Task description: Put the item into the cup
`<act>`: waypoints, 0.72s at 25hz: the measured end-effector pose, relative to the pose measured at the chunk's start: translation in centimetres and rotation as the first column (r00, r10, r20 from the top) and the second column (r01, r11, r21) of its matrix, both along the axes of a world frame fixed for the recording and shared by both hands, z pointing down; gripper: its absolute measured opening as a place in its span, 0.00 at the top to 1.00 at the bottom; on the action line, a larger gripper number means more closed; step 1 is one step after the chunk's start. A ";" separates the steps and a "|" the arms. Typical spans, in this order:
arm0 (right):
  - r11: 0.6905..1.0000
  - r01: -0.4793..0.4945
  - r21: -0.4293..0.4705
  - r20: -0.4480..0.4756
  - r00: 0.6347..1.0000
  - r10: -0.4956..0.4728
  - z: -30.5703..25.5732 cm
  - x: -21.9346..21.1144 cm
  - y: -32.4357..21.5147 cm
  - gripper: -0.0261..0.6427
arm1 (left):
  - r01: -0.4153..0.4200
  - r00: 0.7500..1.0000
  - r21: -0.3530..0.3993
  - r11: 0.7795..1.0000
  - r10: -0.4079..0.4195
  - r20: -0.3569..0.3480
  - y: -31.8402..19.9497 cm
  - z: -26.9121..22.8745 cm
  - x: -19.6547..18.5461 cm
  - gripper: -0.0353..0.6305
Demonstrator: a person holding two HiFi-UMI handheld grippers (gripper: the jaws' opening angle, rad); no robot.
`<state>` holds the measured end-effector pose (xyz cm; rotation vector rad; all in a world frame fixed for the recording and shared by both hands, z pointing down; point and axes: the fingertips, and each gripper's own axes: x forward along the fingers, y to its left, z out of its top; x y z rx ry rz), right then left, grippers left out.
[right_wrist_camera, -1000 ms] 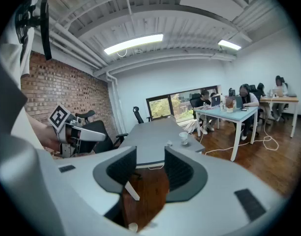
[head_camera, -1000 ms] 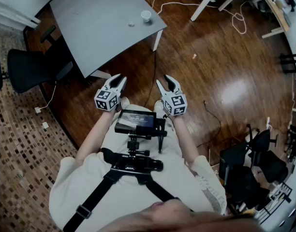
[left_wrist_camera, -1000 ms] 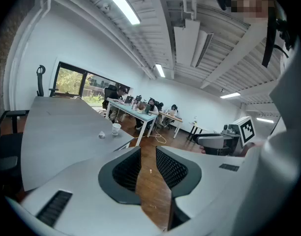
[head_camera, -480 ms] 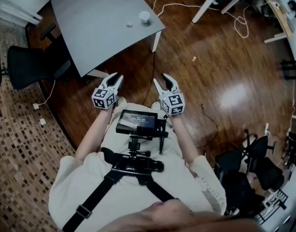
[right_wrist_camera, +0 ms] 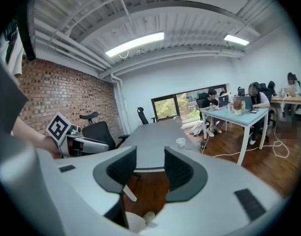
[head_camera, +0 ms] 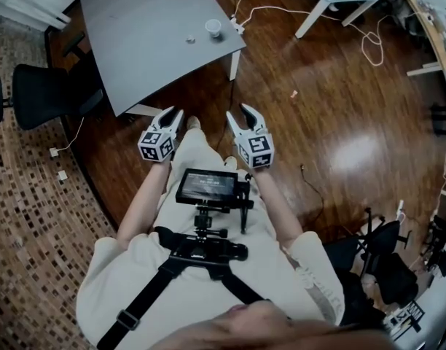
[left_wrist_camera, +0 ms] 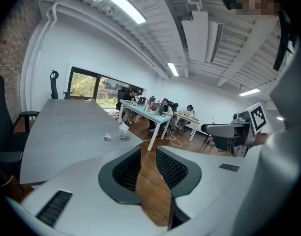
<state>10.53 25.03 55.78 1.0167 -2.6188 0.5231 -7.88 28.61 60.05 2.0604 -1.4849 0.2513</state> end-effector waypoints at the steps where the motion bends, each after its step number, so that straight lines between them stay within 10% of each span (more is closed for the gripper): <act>1: 1.000 -0.003 -0.003 0.003 1.000 0.003 0.1 -0.1 -0.9 0.68 | -0.001 1.000 -0.003 1.000 0.001 0.002 -0.9 0.2 0.0 0.81; 18: 0.995 -0.075 -0.073 -0.065 0.995 0.070 4.4 -6.5 -22.1 0.68 | -0.160 0.985 -0.120 0.980 0.166 0.044 -23.8 7.0 -3.6 0.81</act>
